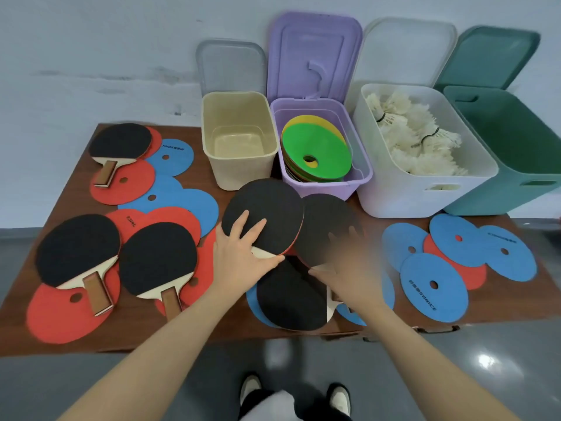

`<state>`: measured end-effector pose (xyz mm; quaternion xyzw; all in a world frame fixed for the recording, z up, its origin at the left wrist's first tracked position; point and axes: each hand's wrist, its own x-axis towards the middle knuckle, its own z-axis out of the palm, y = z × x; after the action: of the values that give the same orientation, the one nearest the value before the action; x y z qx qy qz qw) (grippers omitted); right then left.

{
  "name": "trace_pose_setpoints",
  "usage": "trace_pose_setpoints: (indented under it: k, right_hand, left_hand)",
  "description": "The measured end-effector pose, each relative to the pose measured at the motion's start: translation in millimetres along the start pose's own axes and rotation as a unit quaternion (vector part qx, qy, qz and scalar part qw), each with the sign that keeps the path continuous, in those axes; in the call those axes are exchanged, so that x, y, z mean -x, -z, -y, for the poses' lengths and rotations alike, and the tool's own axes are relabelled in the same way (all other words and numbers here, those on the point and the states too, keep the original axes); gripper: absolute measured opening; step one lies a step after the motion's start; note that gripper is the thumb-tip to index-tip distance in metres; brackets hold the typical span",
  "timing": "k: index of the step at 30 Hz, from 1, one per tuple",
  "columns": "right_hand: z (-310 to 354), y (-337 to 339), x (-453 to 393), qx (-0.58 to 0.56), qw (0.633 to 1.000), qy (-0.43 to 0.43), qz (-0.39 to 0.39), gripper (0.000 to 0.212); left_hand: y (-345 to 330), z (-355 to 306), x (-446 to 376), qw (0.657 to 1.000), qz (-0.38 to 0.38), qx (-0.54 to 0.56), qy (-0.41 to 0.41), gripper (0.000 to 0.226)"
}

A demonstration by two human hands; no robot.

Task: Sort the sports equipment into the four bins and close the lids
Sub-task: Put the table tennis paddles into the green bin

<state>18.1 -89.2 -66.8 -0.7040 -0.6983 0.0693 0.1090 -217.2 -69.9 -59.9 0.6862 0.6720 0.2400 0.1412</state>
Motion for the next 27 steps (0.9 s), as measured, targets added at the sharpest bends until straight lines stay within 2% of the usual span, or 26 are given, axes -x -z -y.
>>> trace_pose_setpoints:
  k: [6, 11, 17, 23, 27]
  right_hand:
    - [-14, 46, -20, -0.035, 0.992, 0.076, -0.098, 0.081]
    - [-43, 96, -40, -0.05, 0.976, 0.12, -0.174, 0.079]
    - [-109, 150, -60, -0.066, 0.966, 0.142, -0.208, 0.079]
    - [-181, 193, -76, -0.055, 0.957, 0.153, -0.241, 0.082]
    - [-216, 205, -93, -0.047, 0.96, 0.143, -0.235, 0.084]
  left_hand:
    - [28, -40, -15, 0.989, -0.131, -0.005, -0.066, 0.077]
    - [39, -104, -35, 0.976, -0.206, -0.005, -0.067, 0.077]
    - [24, -196, -43, 0.976, -0.215, -0.006, -0.028, 0.084]
    - [-5, -271, -60, 0.971, -0.236, -0.013, -0.044, 0.081]
    - [-14, -304, -76, 0.969, -0.24, -0.018, -0.061, 0.082]
